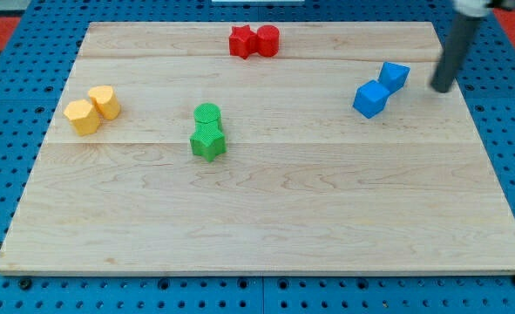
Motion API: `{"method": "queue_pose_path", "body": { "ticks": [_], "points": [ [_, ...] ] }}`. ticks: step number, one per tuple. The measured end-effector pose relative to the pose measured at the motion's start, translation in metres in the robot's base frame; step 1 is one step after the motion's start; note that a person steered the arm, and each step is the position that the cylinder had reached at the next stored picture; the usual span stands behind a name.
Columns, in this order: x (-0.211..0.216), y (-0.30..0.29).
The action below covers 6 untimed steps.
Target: Point your arm at the right of the triangle
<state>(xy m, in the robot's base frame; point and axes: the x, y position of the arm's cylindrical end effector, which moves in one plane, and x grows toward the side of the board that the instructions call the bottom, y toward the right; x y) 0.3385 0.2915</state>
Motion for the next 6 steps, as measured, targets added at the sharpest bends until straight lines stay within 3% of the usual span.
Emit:
{"method": "queue_pose_path", "body": {
  "ticks": [1,3,4,6],
  "points": [
    [-0.028,-0.024],
    [0.098,-0.162],
    [0.105,-0.154],
    [0.133,-0.261]
  ]
}}
